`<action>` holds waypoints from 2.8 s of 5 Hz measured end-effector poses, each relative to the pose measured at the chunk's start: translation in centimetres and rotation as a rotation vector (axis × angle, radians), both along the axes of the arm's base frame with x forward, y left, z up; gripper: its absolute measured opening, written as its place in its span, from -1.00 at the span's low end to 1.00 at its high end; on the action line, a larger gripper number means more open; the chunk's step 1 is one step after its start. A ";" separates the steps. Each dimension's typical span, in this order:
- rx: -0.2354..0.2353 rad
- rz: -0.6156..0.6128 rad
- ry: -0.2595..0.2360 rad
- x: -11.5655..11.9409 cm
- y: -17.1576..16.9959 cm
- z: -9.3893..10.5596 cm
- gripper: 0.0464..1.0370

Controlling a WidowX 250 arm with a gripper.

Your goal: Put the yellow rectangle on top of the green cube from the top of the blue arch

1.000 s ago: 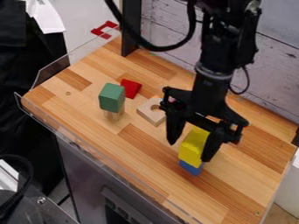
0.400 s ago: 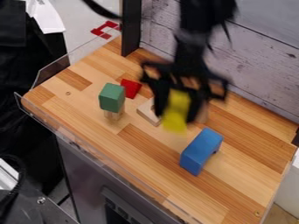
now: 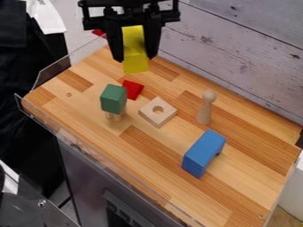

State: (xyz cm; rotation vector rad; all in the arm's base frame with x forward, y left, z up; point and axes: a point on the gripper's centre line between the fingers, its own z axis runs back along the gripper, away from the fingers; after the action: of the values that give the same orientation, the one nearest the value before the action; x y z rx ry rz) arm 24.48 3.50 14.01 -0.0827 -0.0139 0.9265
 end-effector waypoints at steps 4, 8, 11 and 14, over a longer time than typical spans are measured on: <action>-0.113 0.821 -0.042 -0.5 1.7 -3.4 -0.07; -0.154 0.882 -0.007 0.1 1.7 -4.7 -0.07; -0.182 0.876 -0.001 0.4 1.9 -5.2 0.20; -0.164 0.835 0.011 0.3 2.0 -4.8 0.92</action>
State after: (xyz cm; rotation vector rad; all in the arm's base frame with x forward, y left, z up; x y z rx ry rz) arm 24.78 5.54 9.21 -0.2344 0.0412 1.7623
